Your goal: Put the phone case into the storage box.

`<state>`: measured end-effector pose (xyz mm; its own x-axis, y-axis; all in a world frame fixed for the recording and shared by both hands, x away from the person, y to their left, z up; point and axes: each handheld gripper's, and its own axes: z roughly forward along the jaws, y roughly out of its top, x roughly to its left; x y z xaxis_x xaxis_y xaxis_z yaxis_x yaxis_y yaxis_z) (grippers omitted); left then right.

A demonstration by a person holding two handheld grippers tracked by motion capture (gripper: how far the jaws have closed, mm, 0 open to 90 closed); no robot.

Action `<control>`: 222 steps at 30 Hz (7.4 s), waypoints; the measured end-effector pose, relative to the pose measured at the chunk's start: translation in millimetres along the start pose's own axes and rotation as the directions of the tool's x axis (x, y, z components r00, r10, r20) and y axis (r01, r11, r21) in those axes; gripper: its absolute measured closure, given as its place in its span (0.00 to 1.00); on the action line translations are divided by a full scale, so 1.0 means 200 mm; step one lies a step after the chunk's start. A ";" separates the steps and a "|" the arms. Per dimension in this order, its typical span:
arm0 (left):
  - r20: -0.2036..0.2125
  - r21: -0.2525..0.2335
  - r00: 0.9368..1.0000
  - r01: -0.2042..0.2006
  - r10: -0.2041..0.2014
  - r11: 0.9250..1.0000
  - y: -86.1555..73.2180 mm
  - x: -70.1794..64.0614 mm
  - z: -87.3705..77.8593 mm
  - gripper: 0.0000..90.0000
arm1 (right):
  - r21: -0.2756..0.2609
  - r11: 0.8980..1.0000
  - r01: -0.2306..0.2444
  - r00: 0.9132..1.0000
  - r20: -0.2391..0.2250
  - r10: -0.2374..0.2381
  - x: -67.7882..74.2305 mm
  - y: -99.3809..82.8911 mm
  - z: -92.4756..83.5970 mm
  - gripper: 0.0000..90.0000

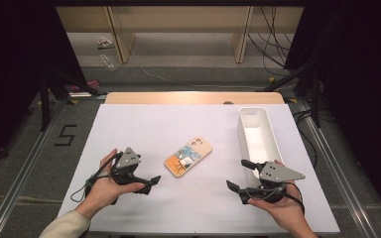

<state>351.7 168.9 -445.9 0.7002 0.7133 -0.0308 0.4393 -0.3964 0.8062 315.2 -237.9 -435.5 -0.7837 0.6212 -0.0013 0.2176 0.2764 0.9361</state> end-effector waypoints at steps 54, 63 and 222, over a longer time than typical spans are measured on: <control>0.081 0.457 0.996 -0.079 0.047 0.886 0.32 -0.03 0.64 0.02 | -0.008 1.000 -0.014 1.000 -0.002 0.014 0.00 0.00 0.00 0.18; 0.080 0.494 0.996 -0.081 0.047 0.866 0.33 -0.03 0.67 0.02 | -0.008 1.000 -0.015 1.000 -0.001 0.015 0.00 0.00 0.00 0.18; 0.023 0.009 0.997 -0.073 0.073 0.997 0.11 -0.14 0.08 0.13 | -0.064 0.995 -0.079 0.997 -0.017 0.079 -0.01 0.06 0.05 0.18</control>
<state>350.3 130.6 -436.9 0.7434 0.6686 0.0145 0.3914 -0.4526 0.8012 324.4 -228.4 -427.8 -0.7740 0.6284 0.0782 0.2417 0.1790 0.9537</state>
